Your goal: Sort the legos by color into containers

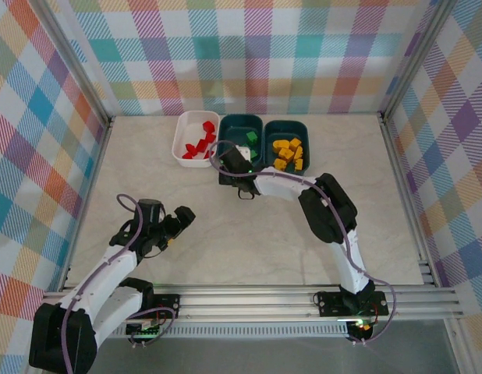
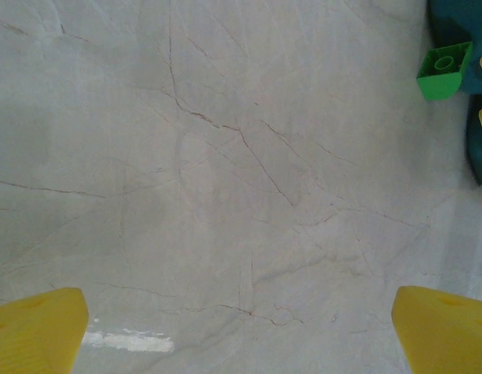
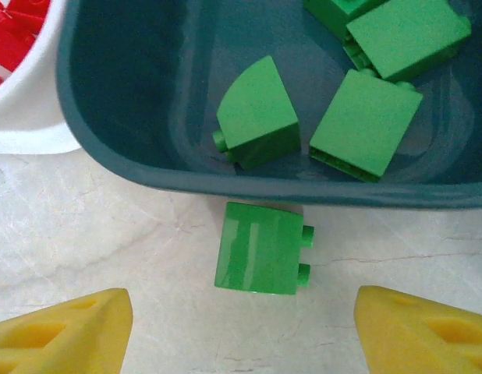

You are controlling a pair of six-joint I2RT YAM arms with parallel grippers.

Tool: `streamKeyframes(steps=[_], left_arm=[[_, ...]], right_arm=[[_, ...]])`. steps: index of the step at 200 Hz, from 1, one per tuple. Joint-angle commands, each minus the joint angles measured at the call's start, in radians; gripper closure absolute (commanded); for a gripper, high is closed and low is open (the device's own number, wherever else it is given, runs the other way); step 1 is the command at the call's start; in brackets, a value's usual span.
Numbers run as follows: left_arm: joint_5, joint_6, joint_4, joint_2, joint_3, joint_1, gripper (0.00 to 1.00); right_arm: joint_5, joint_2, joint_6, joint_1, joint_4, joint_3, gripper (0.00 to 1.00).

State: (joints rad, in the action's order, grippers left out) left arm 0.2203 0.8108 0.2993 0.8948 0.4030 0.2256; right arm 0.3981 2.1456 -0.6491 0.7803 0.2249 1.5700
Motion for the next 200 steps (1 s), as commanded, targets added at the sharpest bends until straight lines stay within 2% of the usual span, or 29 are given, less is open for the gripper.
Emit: streamKeyframes(steps=[1,80,111,136,200], left_arm=[[0.012,-0.015,-0.012,0.017,0.027,0.004,0.0],[-0.006,-0.021,0.003,0.004,0.031,0.011,0.0],[-0.01,-0.022,0.0,0.012,0.034,0.011,0.0],[-0.007,-0.021,-0.009,0.024,0.033,0.012,0.0],[-0.006,-0.013,-0.012,0.041,0.034,0.016,0.0]], right_arm=[[0.051,0.037,-0.082,0.002,-0.001,0.026,0.25],[0.109,0.171,-0.11,0.002,0.07,0.167,0.3],[0.108,0.172,-0.1,0.002,0.056,0.161,0.39],[0.109,0.159,-0.09,0.002,0.025,0.127,0.52],[0.111,0.105,-0.047,0.02,-0.038,0.053,0.61]])
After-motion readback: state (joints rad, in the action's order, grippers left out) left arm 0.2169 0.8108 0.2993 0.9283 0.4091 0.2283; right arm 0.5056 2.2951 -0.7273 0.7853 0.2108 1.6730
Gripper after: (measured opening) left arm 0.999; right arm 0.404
